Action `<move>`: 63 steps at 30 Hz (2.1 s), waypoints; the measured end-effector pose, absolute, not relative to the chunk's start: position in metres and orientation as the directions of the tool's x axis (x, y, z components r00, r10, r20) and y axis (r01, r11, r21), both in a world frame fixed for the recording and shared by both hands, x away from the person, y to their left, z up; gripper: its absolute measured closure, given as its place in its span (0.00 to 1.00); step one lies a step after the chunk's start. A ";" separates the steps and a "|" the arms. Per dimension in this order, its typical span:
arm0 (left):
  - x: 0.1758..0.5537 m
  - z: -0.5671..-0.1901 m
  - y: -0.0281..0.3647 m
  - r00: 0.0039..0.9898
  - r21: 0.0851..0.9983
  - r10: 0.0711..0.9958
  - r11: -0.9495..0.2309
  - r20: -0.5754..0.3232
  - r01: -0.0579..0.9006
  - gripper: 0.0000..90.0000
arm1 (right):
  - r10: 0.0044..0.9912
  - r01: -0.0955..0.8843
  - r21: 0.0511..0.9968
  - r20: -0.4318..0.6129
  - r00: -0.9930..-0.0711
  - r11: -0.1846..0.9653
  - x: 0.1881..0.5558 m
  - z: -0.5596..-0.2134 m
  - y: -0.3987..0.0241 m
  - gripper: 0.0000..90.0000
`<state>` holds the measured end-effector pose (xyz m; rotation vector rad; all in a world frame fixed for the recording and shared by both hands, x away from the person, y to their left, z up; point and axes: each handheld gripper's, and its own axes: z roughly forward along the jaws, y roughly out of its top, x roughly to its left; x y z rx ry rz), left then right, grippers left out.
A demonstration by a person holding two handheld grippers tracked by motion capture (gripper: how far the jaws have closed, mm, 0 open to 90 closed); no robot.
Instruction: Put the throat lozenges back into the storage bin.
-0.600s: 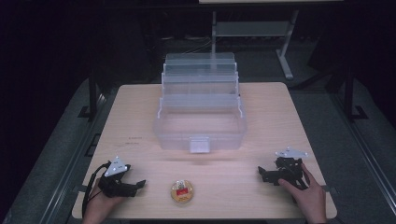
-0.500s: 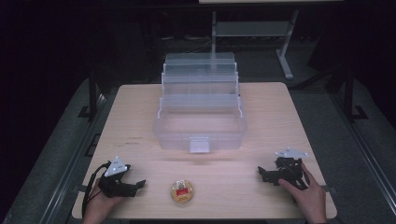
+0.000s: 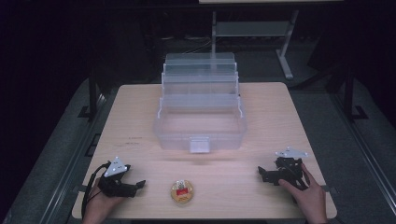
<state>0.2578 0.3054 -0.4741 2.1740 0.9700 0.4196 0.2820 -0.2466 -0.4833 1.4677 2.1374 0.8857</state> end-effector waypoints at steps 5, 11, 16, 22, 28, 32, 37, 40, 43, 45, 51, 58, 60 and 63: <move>0.258 -0.473 0.306 0.668 0.712 0.744 -0.473 0.007 0.519 0.13 | 0.929 0.676 0.694 0.027 -0.370 0.249 0.282 -0.483 -0.247 0.00; 0.260 -0.470 0.306 0.670 0.691 0.742 -0.489 0.008 0.533 0.14 | 0.929 0.677 0.693 0.029 -0.369 0.247 0.282 -0.483 -0.247 0.00; 0.261 -0.466 0.305 0.668 0.676 0.744 -0.493 0.001 0.548 0.14 | 0.929 0.677 0.693 0.029 -0.368 0.247 0.282 -0.483 -0.246 0.00; 0.260 -0.458 0.307 0.668 0.664 0.744 -0.491 -0.017 0.563 0.14 | 0.929 0.676 0.694 0.028 -0.369 0.248 0.282 -0.483 -0.247 0.00; 0.259 -0.453 0.306 0.670 0.655 0.741 -0.491 -0.032 0.574 0.14 | 0.929 0.676 0.694 0.028 -0.369 0.247 0.282 -0.483 -0.247 0.00; 0.259 -0.449 0.305 0.677 0.645 0.735 -0.500 -0.038 0.579 0.14 | 0.929 0.677 0.694 0.029 -0.368 0.247 0.282 -0.483 -0.247 0.00; 0.259 -0.444 0.305 0.681 0.639 0.731 -0.502 -0.046 0.583 0.14 | 0.929 0.677 0.694 0.029 -0.368 0.247 0.282 -0.483 -0.246 0.00; 0.259 -0.442 0.304 0.689 0.635 0.724 -0.512 -0.045 0.579 0.14 | 0.929 0.677 0.694 0.029 -0.368 0.246 0.282 -0.483 -0.246 0.00; 0.259 -0.438 0.303 0.694 0.623 0.718 -0.521 -0.051 0.584 0.15 | 0.929 0.677 0.694 0.029 -0.368 0.247 0.282 -0.483 -0.246 0.00; 0.259 -0.437 0.301 0.697 0.619 0.715 -0.523 -0.054 0.585 0.15 | 0.929 0.677 0.694 0.029 -0.368 0.247 0.282 -0.483 -0.246 0.00; 0.258 -0.431 0.296 0.718 0.611 0.694 -0.548 -0.050 0.572 0.15 | 0.929 0.676 0.694 0.027 -0.370 0.249 0.282 -0.483 -0.247 0.00; 0.259 -0.427 0.293 0.731 0.600 0.680 -0.562 -0.057 0.570 0.15 | 0.929 0.676 0.694 0.027 -0.370 0.249 0.282 -0.483 -0.247 0.00; 0.259 -0.426 0.292 0.735 0.597 0.675 -0.564 -0.063 0.570 0.15 | 0.929 0.675 0.694 0.027 -0.370 0.249 0.282 -0.483 -0.247 0.00; 0.258 -0.423 0.288 0.747 0.582 0.663 -0.585 -0.059 0.565 0.15 | 0.929 0.675 0.695 0.028 -0.369 0.247 0.282 -0.483 -0.247 0.00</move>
